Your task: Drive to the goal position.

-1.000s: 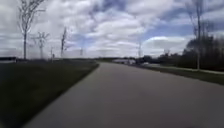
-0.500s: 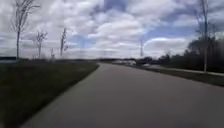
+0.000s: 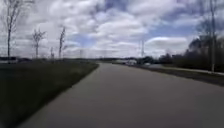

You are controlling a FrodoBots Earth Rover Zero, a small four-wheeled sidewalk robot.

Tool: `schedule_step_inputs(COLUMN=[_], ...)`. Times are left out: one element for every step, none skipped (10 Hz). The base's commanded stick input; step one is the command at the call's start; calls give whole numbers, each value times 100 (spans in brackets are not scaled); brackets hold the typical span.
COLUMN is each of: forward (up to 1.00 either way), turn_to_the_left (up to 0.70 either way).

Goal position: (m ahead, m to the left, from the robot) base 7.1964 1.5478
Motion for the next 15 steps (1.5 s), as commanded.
schedule_step_inputs(forward=[96,96,96,95,93,93,93,94,93,93,93,92,91,91,91], turn_to_the_left=[0,0,0,0,0,0,0,0,0,0,0,0,0,0,0])
